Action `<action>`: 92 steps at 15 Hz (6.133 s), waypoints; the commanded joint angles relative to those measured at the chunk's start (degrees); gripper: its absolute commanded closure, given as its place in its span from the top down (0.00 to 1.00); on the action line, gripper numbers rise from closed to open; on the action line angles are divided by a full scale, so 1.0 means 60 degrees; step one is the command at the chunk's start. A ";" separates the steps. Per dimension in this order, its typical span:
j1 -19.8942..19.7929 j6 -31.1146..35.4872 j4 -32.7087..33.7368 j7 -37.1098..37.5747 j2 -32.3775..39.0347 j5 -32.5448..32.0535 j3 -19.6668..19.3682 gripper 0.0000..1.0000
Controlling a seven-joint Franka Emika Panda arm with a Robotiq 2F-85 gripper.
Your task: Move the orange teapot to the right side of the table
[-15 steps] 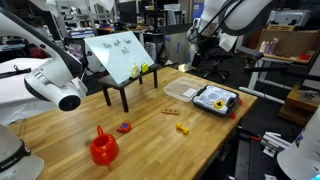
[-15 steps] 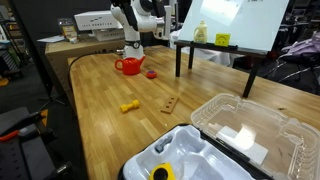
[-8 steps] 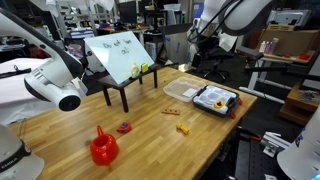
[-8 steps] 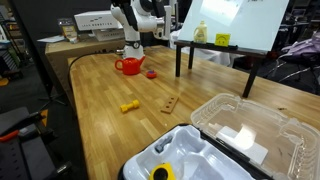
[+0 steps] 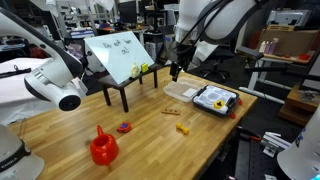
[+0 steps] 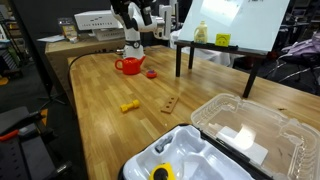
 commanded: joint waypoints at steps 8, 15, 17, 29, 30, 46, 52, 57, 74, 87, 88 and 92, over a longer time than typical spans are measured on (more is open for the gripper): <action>0.0291 -0.0083 0.1059 0.1331 0.1055 -0.0657 0.0314 1.00; 0.0488 0.0119 0.1179 0.1081 0.1216 -0.0232 0.0328 1.00; 0.0814 0.0290 0.1395 0.0745 0.1456 0.0292 0.0400 1.00; 0.2040 0.0219 0.2920 0.0701 0.3403 0.1049 0.0472 1.00; 0.2032 0.0216 0.2904 0.0703 0.3346 0.1046 0.0468 1.00; 0.3209 -0.1013 0.5396 0.4491 0.6032 0.0890 -0.0044 1.00; 0.3498 -0.1376 0.6300 0.4654 0.6972 0.1253 -0.0248 1.00; 0.3533 -0.1595 0.6595 0.4671 0.7140 0.1273 -0.0260 1.00; 0.3907 -0.1409 0.8432 0.4197 0.8647 0.2730 0.0322 1.00; 0.4456 -0.2112 0.9701 0.3660 0.9845 0.2699 0.0251 1.00; 0.4465 -0.2174 0.9729 0.3648 0.9871 0.2704 0.0253 1.00; 0.4481 -0.2317 0.9900 0.3609 1.0047 0.2689 0.0229 1.00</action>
